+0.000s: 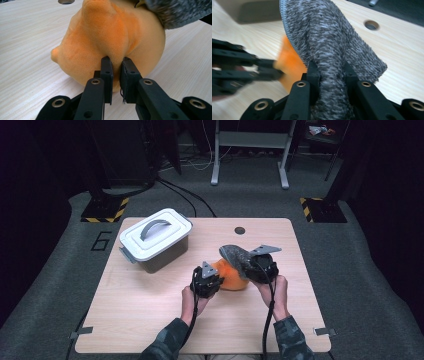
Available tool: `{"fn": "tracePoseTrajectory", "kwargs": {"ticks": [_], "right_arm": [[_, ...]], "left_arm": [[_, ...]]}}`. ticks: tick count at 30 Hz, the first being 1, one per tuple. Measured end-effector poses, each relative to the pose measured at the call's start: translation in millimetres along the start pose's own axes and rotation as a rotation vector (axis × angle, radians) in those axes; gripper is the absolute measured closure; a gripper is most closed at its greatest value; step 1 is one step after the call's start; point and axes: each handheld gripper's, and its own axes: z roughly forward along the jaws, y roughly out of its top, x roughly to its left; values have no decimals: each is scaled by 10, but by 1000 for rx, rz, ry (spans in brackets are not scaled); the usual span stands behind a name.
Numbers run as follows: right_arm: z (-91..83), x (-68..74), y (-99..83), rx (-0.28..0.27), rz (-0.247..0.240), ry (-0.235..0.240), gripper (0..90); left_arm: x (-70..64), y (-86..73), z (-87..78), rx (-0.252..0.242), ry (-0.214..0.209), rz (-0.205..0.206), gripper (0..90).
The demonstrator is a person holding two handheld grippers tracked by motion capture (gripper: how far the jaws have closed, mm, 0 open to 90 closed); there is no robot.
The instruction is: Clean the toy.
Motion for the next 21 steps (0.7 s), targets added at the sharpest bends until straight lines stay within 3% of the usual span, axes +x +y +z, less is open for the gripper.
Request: {"fn": "tracePoseTrajectory", "kwargs": {"ticks": [3,5,8,13,21], "right_arm": [[64,131,73,6,-29,40,738],[159,190,73,40,-53,48,739],[283,187,21,62,-71,14,742],[272,8,-75,65,-2,17,742],[326,-338,-337,113,108,-40,743]], "left_arm": [[5,2,-5,3,1,11,814],[5,-3,1,0,3,0,814],[19,-9,3,1,4,-5,814],[4,-8,11,-2,-1,-2,814],[12,2,16,15,-2,26,813]]}}
